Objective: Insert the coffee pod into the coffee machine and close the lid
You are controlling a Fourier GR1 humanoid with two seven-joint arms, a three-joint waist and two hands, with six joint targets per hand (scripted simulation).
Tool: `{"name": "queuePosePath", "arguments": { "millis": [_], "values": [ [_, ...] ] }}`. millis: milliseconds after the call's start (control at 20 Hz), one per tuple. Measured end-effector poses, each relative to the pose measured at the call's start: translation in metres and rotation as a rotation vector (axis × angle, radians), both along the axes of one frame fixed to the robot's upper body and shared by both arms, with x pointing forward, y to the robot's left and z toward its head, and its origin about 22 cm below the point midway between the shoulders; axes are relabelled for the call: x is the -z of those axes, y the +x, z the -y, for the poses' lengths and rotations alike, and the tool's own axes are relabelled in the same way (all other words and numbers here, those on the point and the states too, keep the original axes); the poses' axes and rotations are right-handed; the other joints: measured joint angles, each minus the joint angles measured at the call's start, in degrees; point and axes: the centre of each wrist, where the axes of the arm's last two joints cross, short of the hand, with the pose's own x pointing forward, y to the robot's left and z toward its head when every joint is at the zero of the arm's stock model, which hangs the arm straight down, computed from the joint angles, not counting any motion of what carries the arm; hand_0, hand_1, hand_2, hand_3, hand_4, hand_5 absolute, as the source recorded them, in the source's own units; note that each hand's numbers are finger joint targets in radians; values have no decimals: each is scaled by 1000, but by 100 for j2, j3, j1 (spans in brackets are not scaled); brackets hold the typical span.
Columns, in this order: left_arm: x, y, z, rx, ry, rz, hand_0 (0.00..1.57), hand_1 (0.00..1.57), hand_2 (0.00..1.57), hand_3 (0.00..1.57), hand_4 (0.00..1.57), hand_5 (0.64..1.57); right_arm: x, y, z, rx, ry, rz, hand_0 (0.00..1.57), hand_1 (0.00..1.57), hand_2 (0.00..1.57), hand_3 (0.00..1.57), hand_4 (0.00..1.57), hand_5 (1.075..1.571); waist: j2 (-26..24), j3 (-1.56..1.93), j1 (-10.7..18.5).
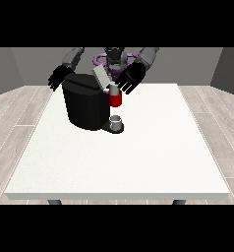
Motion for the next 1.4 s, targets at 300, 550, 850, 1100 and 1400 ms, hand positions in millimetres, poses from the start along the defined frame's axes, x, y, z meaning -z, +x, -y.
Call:
{"name": "queuePosePath", "arguments": {
  "millis": [300, 550, 850, 1100, 1400],
  "values": [
    [1, 1, 5, 0, 15, -13, 1208, 1208, 1265, 1191, 493, 1571, 1, 2, 2, 5, -7, -7, 0, 0, 0, 0, 445, 1571, 3, 0, 43],
    [-2, 0, -7, -11, 11, -5, 1221, 1221, 1265, 1171, 485, 1571, -1, -1, 6, -4, -16, 12, 0, 0, 0, 0, 418, 1571, 104, 1, -18],
    [3, 1, -3, 0, 8, -23, 1161, 1161, 1195, 1058, 457, 1571, 3, -1, 11, 14, -12, -4, 0, 0, 0, 0, 401, 1571, 96, 6, 25],
    [7, 1, 2, 1, 24, -21, 1105, 1105, 1151, 980, 413, 1571, -1, 2, 8, 18, -11, -4, 0, 0, 0, 0, 434, 1571, 59, 5, 54],
    [2, 1, 0, 11, 52, -14, 1050, 1050, 1119, 962, 364, 1571, 5, -1, 7, 16, -1, 8, 0, 0, 0, 0, 470, 1571, 70, 8, 70]
  ]
}}
